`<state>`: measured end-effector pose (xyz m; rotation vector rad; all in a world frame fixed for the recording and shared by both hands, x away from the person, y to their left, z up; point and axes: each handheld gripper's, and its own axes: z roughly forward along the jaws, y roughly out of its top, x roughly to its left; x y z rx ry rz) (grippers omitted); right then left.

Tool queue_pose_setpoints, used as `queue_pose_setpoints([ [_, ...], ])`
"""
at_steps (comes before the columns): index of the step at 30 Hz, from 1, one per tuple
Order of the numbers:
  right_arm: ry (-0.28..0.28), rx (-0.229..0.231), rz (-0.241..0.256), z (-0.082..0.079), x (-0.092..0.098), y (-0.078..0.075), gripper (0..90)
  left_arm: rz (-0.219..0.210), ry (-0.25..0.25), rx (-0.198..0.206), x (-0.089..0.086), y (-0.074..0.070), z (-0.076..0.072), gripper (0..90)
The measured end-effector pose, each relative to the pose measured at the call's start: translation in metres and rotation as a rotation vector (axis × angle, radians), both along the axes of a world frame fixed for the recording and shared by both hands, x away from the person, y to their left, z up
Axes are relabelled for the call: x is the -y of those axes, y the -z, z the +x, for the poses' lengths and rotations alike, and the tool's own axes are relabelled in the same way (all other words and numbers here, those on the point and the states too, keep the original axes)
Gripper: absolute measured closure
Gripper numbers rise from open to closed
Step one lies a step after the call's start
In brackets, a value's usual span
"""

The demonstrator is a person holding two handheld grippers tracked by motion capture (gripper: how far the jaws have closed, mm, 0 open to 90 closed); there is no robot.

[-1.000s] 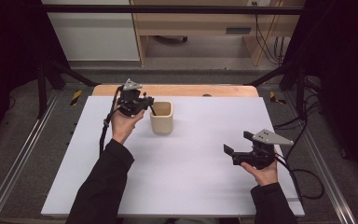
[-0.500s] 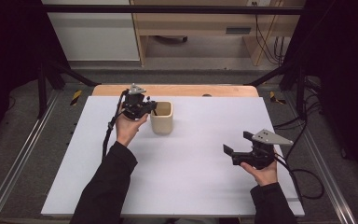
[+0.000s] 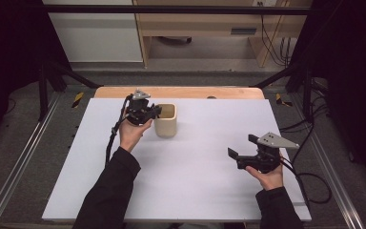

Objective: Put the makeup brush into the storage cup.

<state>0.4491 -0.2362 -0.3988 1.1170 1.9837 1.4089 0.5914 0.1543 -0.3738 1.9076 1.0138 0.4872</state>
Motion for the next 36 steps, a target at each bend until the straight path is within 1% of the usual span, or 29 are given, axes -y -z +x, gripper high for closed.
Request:
queue_pose_setpoints([
  [2,0.000,0.000,0.001,0.000,0.000,0.000,5.2,-0.008,-0.006,0.013,-0.003,-0.003,-0.002,70.6],
  [4,0.000,0.000,0.002,0.000,0.000,0.000,5.2,-0.022,-0.008,0.033,-0.005,-0.008,-0.004,62.4],
  [7,-0.001,0.001,0.006,-0.001,-0.001,-0.001,5.2,-0.035,-0.008,0.061,-0.010,-0.015,-0.009,53.8],
  [10,0.001,0.000,0.005,-0.001,-0.001,-0.001,5.1,-0.043,-0.010,0.092,-0.014,-0.022,-0.015,47.1],
  [13,-0.003,0.003,0.004,-0.001,0.000,-0.001,5.1,-0.053,-0.001,0.123,-0.017,-0.027,-0.021,41.1],
  [17,-0.004,0.010,0.003,-0.001,0.000,-0.002,5.0,-0.065,0.027,0.141,-0.021,-0.032,-0.031,36.4],
  [21,-0.003,0.012,0.006,-0.002,0.000,-0.002,4.9,-0.061,0.053,0.155,-0.025,-0.034,-0.042,33.6],
  [25,-0.008,0.013,0.004,-0.003,0.000,-0.002,4.7,-0.071,0.076,0.163,-0.030,-0.035,-0.054,31.2],
  [31,-0.009,0.014,0.009,-0.003,0.000,-0.003,4.6,-0.047,0.089,0.177,-0.037,-0.034,-0.074,26.3],
  [36,-0.010,0.012,0.012,-0.004,0.000,-0.003,4.5,-0.062,0.097,0.174,-0.046,-0.030,-0.087,23.8],
])
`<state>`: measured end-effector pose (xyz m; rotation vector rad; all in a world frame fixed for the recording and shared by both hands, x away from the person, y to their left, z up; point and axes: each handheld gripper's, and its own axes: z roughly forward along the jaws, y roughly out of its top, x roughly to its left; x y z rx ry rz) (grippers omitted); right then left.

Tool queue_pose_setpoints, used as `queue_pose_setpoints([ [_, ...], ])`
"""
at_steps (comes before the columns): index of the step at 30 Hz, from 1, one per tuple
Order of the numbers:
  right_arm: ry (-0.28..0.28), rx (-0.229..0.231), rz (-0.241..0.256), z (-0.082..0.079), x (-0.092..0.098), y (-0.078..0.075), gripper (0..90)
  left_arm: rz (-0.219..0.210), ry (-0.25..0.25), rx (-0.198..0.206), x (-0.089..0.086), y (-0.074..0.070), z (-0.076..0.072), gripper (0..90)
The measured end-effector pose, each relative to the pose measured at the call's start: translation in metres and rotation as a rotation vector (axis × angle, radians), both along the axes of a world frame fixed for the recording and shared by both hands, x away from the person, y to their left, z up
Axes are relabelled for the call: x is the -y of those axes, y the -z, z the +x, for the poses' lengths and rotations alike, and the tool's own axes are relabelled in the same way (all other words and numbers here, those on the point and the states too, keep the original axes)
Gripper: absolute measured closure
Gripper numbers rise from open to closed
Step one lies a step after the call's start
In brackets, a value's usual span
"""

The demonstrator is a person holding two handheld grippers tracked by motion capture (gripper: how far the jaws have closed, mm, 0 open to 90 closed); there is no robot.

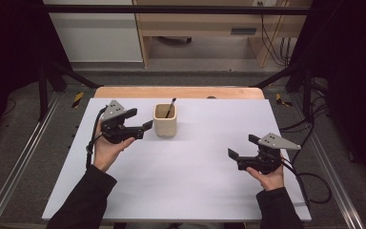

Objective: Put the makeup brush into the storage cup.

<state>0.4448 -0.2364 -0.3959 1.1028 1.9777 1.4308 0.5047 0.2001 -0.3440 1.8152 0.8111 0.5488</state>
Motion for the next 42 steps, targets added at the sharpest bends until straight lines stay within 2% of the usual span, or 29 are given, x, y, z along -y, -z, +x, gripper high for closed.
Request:
queue_pose_setpoints([
  [3,0.003,-0.002,0.010,-0.001,0.000,0.000,4.5,-0.007,0.003,-0.002,-0.004,0.004,-0.007,22.2],
  [14,-0.004,0.000,-0.003,-0.002,0.000,0.000,4.2,-0.004,0.003,-0.020,-0.014,0.022,-0.024,17.3],
  [20,-0.006,0.000,-0.003,-0.003,0.000,0.000,4.1,-0.015,-0.003,-0.033,-0.020,0.030,-0.033,14.8],
  [23,-0.006,-0.004,-0.007,-0.003,-0.001,0.001,4.2,-0.010,-0.017,-0.042,-0.024,0.033,-0.036,12.8],
  [29,-0.006,-0.003,-0.009,-0.004,0.000,0.000,4.2,-0.031,-0.031,-0.049,-0.033,0.040,-0.041,10.3],
  [42,-0.007,-0.011,-0.009,-0.005,-0.001,0.002,4.3,-0.052,-0.074,-0.084,-0.053,0.061,-0.048,10.1],
])
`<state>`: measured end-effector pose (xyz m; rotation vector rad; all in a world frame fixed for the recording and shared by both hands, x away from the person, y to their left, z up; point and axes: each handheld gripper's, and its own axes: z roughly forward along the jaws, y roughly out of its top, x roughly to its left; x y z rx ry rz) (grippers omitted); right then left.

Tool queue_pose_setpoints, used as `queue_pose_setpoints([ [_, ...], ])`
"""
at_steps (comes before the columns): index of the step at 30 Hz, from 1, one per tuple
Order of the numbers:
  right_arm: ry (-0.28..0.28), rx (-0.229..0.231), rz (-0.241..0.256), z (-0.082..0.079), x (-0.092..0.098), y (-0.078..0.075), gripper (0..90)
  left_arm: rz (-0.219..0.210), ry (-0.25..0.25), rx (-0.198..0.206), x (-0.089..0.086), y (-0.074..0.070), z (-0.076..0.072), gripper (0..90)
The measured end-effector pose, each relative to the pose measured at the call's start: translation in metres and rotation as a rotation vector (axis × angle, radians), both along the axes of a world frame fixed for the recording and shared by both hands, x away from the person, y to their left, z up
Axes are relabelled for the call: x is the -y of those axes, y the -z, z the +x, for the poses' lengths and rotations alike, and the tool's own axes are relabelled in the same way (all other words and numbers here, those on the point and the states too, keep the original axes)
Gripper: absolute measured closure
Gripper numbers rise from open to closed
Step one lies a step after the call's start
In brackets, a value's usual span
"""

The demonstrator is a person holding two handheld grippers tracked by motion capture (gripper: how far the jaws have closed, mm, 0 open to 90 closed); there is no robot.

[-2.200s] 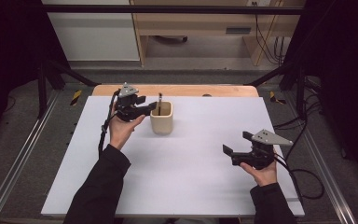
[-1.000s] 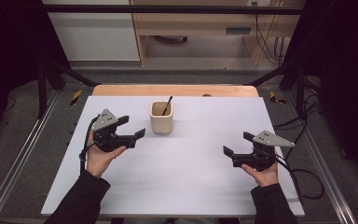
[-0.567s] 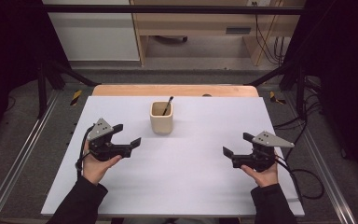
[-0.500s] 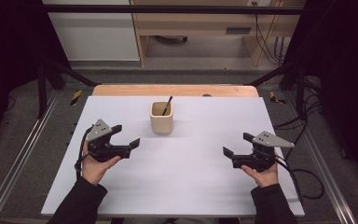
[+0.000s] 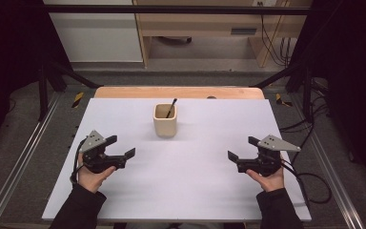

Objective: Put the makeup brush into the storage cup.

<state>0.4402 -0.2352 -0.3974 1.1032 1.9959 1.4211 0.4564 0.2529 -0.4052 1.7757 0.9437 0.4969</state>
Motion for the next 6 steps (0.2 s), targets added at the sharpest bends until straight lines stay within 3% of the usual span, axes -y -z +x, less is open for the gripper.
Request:
queue_pose_setpoints([
  [6,-0.006,-0.002,0.001,-0.0002,-0.0005,0.0005,4.4,-0.005,-0.015,-0.009,-0.0045,0.0039,-0.0021,10.1],
])
